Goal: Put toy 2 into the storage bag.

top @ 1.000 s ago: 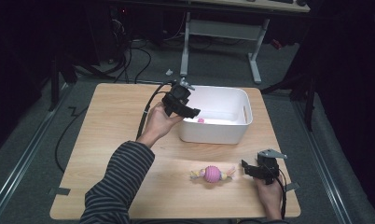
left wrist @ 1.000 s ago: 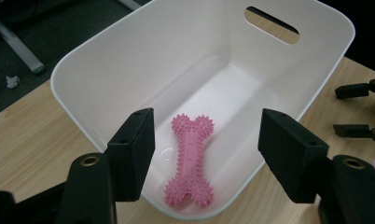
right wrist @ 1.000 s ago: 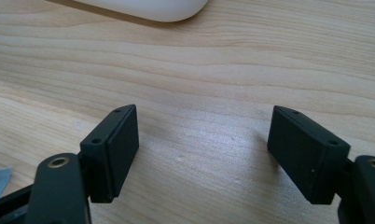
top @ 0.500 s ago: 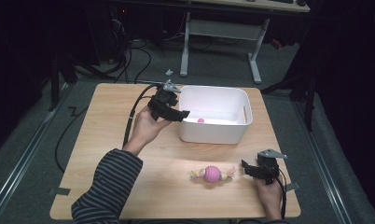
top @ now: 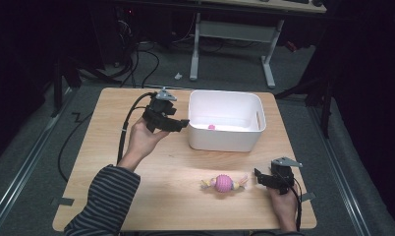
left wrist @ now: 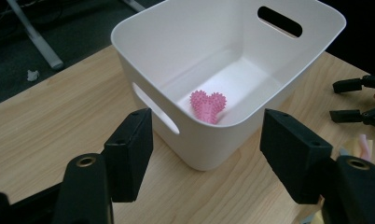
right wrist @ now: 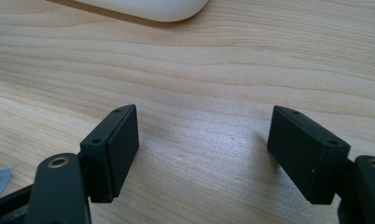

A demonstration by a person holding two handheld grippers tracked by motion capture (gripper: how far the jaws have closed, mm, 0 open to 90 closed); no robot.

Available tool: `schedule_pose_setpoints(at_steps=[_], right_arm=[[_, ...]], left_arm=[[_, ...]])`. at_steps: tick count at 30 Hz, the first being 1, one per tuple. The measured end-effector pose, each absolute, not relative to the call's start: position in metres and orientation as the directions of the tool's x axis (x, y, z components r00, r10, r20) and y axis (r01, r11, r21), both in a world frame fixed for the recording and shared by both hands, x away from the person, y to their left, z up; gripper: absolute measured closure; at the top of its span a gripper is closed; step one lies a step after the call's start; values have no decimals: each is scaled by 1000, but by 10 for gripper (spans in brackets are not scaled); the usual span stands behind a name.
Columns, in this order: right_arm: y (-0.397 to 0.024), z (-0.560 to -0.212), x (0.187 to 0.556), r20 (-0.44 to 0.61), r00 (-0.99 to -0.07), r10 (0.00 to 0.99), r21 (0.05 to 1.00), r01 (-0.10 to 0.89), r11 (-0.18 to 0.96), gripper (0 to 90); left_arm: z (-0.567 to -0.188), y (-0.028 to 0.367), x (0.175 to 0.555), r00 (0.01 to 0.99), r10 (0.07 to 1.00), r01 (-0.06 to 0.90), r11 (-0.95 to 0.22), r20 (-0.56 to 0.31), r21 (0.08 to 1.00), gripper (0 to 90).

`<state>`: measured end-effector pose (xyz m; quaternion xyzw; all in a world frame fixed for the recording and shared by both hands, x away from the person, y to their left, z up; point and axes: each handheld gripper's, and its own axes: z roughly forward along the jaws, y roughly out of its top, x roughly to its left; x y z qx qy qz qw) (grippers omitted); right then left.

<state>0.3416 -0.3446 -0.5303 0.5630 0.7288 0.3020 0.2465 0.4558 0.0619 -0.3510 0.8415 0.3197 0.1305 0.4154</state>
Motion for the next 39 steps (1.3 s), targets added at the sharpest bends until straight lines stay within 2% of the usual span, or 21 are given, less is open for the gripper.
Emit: schedule_pose_setpoints(at_steps=[18,22,39], right_arm=[[-344,-530,341,-18,-244,970,718,672,183,251],[-344,-530,341,-19,-244,970,718,672,183,251],[-344,-530,341,-19,-244,970,718,672,183,250]], left_arm=[[-372,101,434,711,699,466,-392,-73,793,349],[-378,110,431,705,699,487,-354,-120,799,352],[-409,136,416,654,733,555,-294,-189,779,348]])
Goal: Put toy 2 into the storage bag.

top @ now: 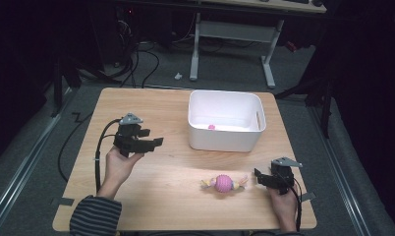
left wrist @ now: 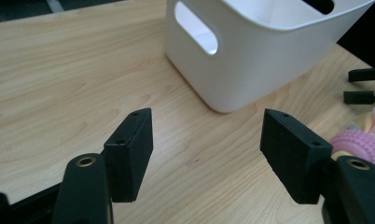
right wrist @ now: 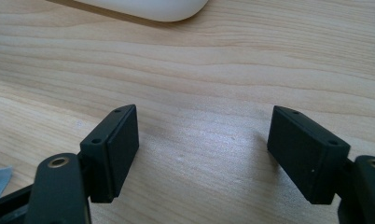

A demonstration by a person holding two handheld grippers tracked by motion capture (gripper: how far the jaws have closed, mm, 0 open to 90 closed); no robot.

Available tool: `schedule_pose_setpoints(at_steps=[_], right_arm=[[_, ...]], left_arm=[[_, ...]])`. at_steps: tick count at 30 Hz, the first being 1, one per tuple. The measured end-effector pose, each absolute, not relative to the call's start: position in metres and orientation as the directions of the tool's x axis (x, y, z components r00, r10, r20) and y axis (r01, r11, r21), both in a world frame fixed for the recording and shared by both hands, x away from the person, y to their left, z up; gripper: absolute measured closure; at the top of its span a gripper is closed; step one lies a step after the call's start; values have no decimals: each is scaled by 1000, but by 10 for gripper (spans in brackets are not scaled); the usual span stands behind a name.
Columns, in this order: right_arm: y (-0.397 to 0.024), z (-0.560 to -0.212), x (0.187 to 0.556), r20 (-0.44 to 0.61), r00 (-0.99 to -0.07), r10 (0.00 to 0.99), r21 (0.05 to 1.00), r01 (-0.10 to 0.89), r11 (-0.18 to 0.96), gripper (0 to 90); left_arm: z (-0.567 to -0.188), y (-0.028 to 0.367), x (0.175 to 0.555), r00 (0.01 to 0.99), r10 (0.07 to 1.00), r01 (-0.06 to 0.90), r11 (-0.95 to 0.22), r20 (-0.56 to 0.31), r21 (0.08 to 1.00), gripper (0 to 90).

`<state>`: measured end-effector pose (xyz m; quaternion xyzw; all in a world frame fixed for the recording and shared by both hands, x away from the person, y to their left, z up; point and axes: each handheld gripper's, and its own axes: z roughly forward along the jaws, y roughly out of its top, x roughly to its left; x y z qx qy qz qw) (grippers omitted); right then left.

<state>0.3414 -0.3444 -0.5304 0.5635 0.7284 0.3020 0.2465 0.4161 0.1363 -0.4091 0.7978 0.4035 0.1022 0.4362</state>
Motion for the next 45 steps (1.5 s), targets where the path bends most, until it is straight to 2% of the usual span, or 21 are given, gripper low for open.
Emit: schedule_pose_setpoints(at_steps=[31,45], right_arm=[[-344,-530,341,-17,-244,970,717,672,182,249],[-344,-530,341,-17,-243,970,717,673,181,249]], left_arm=[[-474,160,400,546,803,665,-243,-238,706,347],[-501,157,393,521,837,671,-280,-169,687,342]])
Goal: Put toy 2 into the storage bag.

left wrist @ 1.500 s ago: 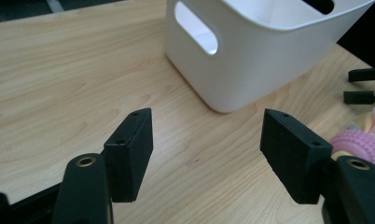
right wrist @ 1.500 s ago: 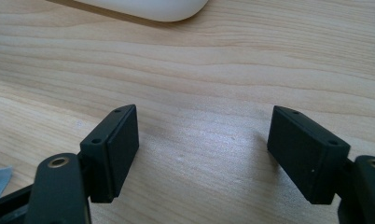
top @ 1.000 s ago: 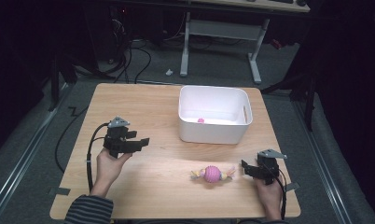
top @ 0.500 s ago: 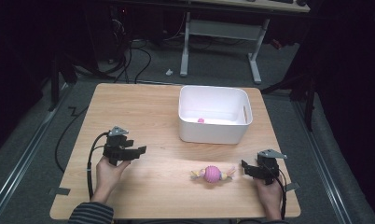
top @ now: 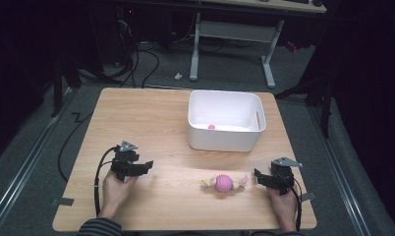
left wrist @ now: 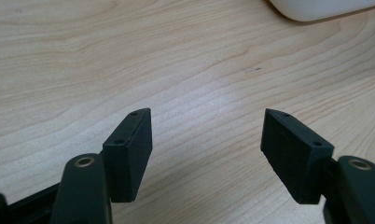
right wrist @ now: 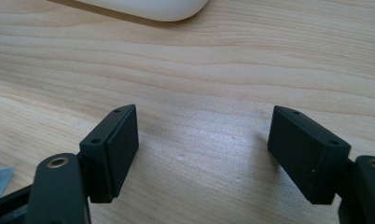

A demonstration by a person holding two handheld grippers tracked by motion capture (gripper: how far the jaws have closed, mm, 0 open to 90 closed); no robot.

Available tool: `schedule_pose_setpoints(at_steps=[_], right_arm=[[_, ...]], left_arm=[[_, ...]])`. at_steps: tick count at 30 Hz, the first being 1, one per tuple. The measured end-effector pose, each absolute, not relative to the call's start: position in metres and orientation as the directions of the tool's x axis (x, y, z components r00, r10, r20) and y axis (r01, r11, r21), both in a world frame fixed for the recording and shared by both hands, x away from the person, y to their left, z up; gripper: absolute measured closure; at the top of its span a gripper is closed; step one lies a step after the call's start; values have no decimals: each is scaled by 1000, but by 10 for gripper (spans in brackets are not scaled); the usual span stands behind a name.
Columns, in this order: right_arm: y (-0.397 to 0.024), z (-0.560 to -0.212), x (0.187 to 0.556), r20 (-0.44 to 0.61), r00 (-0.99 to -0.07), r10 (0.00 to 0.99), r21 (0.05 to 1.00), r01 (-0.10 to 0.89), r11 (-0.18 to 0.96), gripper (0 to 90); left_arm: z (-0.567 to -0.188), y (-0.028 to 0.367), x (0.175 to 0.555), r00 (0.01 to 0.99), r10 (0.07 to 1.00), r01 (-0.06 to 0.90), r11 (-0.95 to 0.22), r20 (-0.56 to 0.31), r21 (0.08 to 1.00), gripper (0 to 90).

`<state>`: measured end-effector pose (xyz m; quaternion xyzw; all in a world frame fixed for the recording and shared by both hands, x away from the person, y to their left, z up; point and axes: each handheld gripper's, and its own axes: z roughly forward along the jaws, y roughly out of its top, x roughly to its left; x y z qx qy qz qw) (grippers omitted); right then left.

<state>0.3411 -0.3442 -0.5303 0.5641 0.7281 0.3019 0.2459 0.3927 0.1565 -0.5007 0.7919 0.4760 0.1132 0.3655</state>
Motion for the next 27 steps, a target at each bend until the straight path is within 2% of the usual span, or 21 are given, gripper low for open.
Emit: schedule_pose_setpoints(at_steps=[16,27], right_arm=[[-344,-530,341,-17,-243,970,717,673,181,249],[-344,-530,341,-16,-245,969,717,673,182,251]], left_arm=[[-525,141,399,517,852,652,-325,-87,685,339],[-533,133,397,523,852,594,-355,-12,722,308]])
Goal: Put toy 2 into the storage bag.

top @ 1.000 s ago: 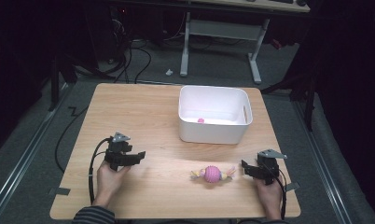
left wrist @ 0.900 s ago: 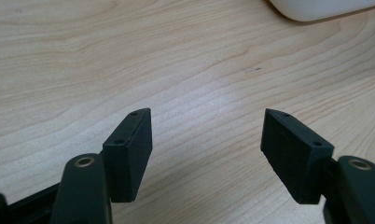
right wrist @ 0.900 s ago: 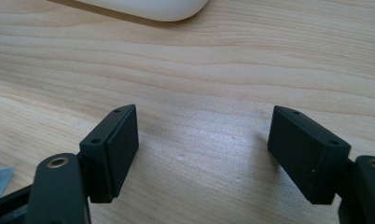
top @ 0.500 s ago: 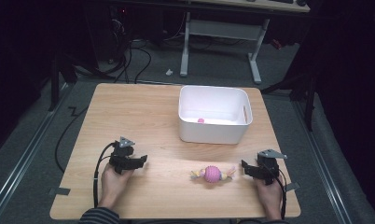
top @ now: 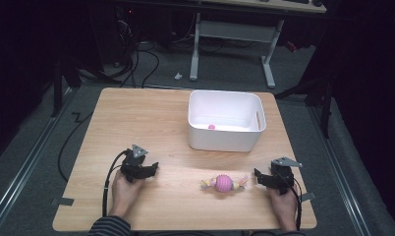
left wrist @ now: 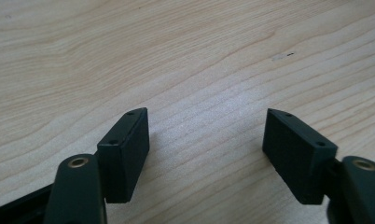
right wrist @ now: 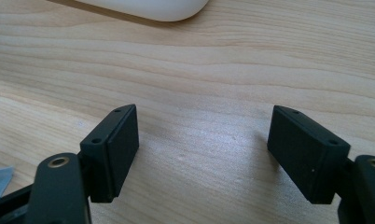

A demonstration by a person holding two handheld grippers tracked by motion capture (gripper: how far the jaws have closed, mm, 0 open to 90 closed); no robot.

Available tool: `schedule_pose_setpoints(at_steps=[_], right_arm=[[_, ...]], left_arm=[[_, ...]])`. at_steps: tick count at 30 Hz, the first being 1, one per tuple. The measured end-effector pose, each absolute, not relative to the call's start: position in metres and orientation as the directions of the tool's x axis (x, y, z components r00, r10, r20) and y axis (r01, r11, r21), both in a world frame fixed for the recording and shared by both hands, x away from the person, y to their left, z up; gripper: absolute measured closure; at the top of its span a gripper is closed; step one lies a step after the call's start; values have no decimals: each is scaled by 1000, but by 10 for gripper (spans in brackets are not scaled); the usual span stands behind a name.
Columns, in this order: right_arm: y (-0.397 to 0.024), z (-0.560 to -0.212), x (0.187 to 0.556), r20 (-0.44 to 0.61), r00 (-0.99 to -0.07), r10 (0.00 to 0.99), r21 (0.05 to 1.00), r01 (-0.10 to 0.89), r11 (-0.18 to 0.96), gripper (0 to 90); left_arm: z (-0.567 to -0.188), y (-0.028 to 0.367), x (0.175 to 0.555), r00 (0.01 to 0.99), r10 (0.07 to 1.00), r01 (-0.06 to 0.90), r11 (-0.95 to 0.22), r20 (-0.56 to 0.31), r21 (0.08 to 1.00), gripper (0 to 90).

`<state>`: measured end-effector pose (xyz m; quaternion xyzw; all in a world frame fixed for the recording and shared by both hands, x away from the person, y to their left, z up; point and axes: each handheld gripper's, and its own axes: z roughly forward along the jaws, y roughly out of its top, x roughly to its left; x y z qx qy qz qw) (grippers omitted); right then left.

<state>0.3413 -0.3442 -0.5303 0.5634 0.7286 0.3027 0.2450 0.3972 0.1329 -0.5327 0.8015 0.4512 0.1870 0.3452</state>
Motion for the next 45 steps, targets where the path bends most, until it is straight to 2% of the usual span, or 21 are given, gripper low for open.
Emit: schedule_pose_setpoints(at_steps=[12,26,32,45], right_arm=[[-344,-530,342,-19,-250,968,717,672,187,254],[-344,-517,325,23,-279,960,707,683,182,356],[-345,-510,313,43,-287,957,731,662,165,409],[-328,-486,296,25,-377,926,743,627,235,416]], left_arm=[[-536,134,395,516,856,578,-337,-13,743,288],[-536,134,393,511,860,581,-332,-15,743,285],[-536,134,393,512,859,582,-333,-15,742,284],[-536,134,393,512,859,581,-335,-14,742,284]])
